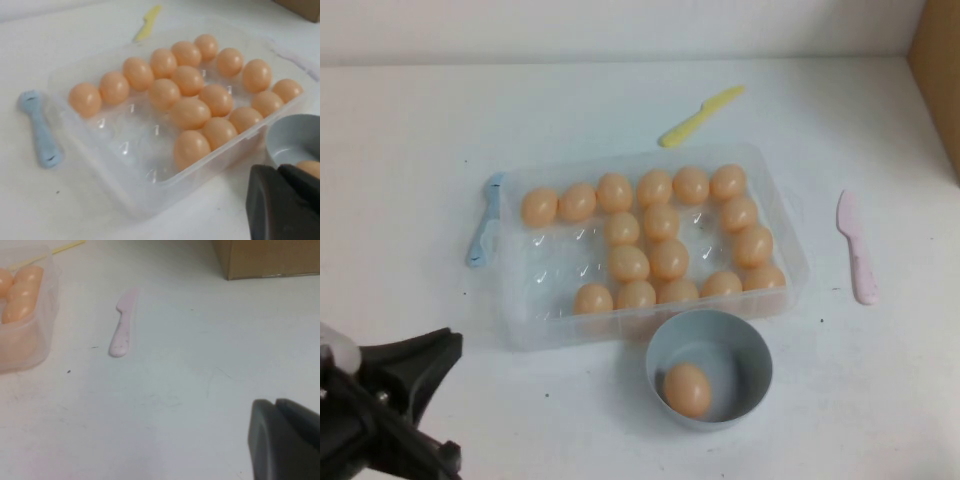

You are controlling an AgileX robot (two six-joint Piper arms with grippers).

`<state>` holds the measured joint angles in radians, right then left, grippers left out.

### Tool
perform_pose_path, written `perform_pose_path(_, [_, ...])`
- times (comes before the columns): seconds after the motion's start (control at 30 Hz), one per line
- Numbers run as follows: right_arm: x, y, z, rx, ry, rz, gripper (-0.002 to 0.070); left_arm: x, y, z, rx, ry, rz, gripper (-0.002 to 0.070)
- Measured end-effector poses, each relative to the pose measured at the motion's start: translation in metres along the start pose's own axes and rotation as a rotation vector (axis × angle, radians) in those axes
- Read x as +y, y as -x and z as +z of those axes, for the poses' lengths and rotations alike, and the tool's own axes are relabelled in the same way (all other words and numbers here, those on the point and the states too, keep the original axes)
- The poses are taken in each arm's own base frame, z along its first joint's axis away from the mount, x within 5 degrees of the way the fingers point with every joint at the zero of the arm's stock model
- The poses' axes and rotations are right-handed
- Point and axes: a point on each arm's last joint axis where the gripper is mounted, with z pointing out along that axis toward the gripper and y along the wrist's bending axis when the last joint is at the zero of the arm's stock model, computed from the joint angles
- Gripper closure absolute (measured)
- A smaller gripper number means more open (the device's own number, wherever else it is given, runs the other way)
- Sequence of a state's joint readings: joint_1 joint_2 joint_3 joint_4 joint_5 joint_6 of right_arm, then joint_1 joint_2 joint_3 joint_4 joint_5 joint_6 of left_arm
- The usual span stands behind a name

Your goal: Take an egg out of the egg box

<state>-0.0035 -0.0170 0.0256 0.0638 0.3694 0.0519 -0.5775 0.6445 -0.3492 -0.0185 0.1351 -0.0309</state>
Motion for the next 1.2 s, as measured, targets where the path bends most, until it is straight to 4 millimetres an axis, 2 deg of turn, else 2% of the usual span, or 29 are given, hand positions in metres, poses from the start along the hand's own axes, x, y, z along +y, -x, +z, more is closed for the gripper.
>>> perform_pose_path(0.33, [0.000, 0.000, 0.000, 0.000, 0.000, 0.000, 0.0694, 0.023, -0.037, -0.011, -0.014, 0.178, -0.094, 0.0677])
perform_pose_path(0.63, [0.000, 0.000, 0.000, 0.000, 0.000, 0.000, 0.0694, 0.027, -0.066, -0.018, -0.082, 0.236, -0.107, 0.0678])
perform_pose_path(0.77, [0.000, 0.000, 0.000, 0.000, 0.000, 0.000, 0.0694, 0.027, -0.081, -0.017, -0.053, 0.237, -0.110, 0.0678])
perform_pose_path(0.93, [0.000, 0.000, 0.000, 0.000, 0.000, 0.000, 0.0694, 0.026, -0.106, -0.016, 0.086, 0.237, -0.129, 0.0678])
perform_pose_path(1.07, [0.000, 0.000, 0.000, 0.000, 0.000, 0.000, 0.0694, 0.026, -0.112, -0.017, 0.144, 0.238, -0.129, 0.0678])
perform_pose_path(1.2, [0.000, 0.000, 0.000, 0.000, 0.000, 0.000, 0.0694, 0.025, -0.109, -0.021, 0.098, 0.240, -0.095, 0.0678])
